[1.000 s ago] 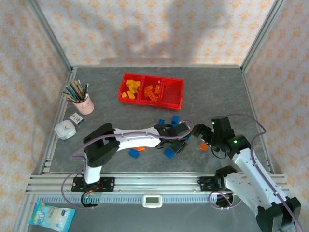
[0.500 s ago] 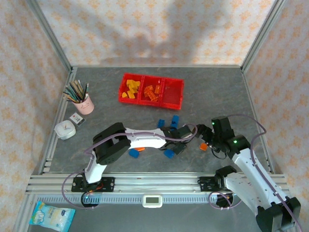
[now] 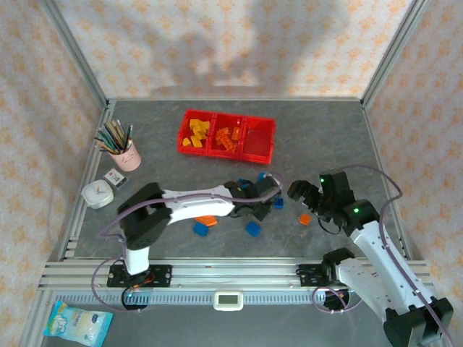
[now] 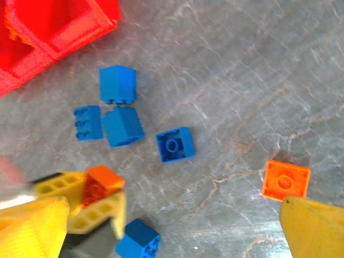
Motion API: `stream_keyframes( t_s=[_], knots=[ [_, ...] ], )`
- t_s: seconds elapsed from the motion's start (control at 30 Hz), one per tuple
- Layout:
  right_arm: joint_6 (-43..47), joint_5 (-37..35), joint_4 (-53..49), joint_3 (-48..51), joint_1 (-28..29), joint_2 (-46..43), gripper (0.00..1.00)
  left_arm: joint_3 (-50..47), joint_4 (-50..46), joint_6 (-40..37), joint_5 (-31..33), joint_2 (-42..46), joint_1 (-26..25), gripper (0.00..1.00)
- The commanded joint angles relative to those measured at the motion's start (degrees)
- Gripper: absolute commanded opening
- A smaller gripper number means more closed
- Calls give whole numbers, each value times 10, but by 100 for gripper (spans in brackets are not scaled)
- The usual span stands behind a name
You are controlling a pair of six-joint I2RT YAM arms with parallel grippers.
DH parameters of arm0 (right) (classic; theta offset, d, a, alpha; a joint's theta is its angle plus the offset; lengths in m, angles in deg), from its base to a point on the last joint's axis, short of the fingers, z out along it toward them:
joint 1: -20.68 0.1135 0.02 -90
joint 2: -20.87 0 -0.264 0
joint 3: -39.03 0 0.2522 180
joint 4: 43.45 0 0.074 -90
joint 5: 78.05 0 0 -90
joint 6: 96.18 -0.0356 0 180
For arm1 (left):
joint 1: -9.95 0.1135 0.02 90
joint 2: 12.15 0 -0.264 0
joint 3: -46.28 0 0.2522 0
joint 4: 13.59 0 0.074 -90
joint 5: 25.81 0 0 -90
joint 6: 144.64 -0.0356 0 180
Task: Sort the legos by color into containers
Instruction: Pick up the lego from the middle-left of the table, then place the lego in the container.
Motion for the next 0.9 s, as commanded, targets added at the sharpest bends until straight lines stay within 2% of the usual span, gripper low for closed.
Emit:
stream_keyframes(
  t_s=[0.0, 0.2, 0.43, 0.53, 0.73, 0.87],
  knots=[
    [27, 11, 23, -32, -2, 7, 100, -15, 7, 37, 30, 72, 44, 34],
    [47, 74, 118, -43, -2, 66, 100, 48, -29, 65, 56, 79, 164, 33],
    [48, 117, 221, -69, -3, 167, 100, 220, -59, 88, 51, -51, 269, 32],
    [53, 109, 237, -82, -2, 199, 100, 289, -59, 96, 39, -127, 289, 32],
    [66, 94, 243, -94, -3, 229, 100, 418, -96, 99, 62, -246, 309, 33],
    [70, 89, 240, -98, -3, 234, 100, 467, -108, 89, 38, -281, 312, 51]
  ],
)
